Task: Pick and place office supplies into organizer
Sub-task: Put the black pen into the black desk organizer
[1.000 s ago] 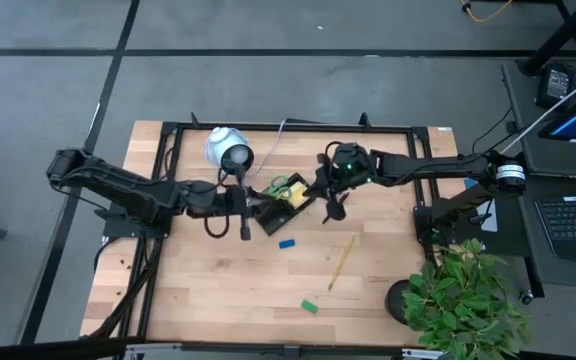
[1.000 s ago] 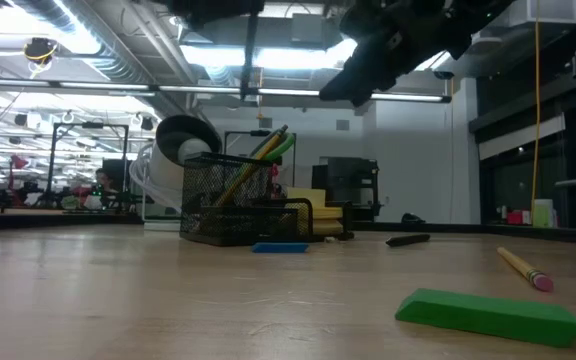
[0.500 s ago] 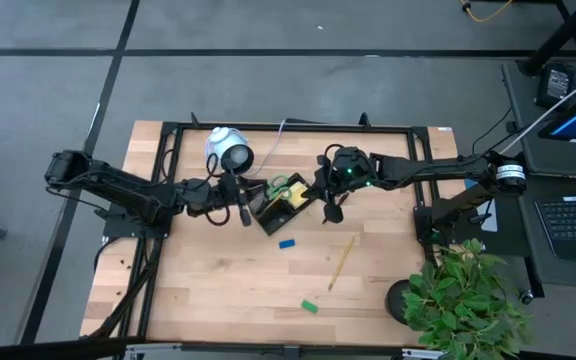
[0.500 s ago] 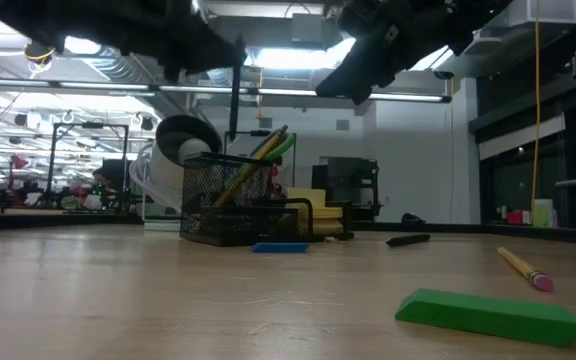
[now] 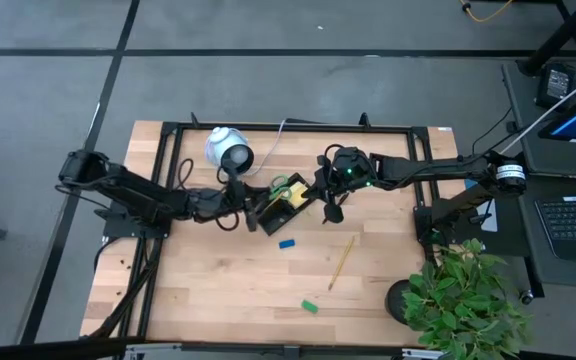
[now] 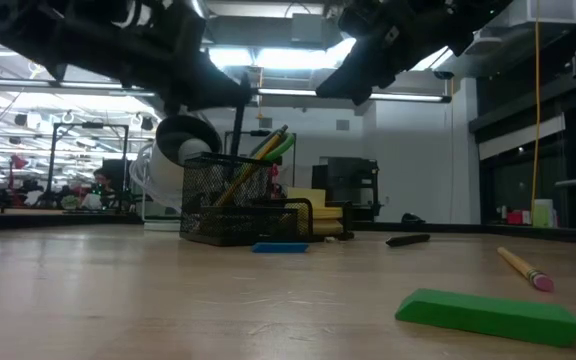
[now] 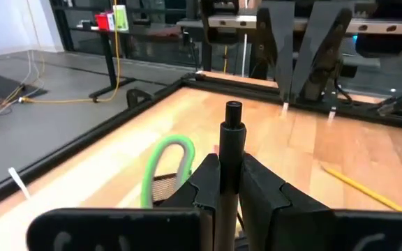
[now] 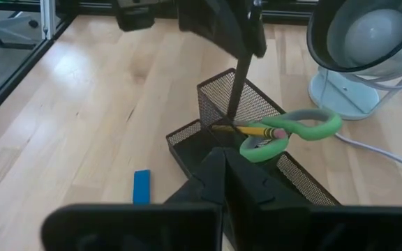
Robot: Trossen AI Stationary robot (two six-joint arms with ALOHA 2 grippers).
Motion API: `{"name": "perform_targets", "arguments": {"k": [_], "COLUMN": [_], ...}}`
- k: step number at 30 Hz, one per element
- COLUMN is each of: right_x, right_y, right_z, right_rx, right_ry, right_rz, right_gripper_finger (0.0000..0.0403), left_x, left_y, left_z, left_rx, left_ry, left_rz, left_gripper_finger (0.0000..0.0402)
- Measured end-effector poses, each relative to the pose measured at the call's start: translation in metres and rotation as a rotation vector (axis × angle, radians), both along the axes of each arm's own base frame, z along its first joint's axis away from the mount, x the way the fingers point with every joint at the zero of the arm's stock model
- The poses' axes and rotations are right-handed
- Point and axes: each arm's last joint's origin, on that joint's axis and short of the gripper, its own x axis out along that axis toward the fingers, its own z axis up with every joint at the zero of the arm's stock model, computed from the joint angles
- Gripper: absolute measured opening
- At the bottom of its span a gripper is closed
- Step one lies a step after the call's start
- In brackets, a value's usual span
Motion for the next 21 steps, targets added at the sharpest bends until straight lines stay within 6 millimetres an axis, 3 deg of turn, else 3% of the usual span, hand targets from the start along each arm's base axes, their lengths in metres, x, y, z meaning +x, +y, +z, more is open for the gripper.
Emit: {"name": "perform_targets", "arguments": {"k": [10,21], "right_x": [0.0,0.0], "right_y": [0.0,0.0], "right_z": [0.0,0.0], "right_rx": [0.0,0.001], "right_ry": [0.0,0.0], "right_rz": [0.0,0.0], "right_gripper_finger": [0.0006,0.0006], "left_x": [0.01,0.014], "left_y": [0.001,0.002], "left_z": [-0.022,-0.03], "left_rx": [-0.018,-0.05], "left_ry": [0.036,0.021], "left_rz": [0.047,0.066], "left_gripper_finger": [0.0027,0.0028]}}
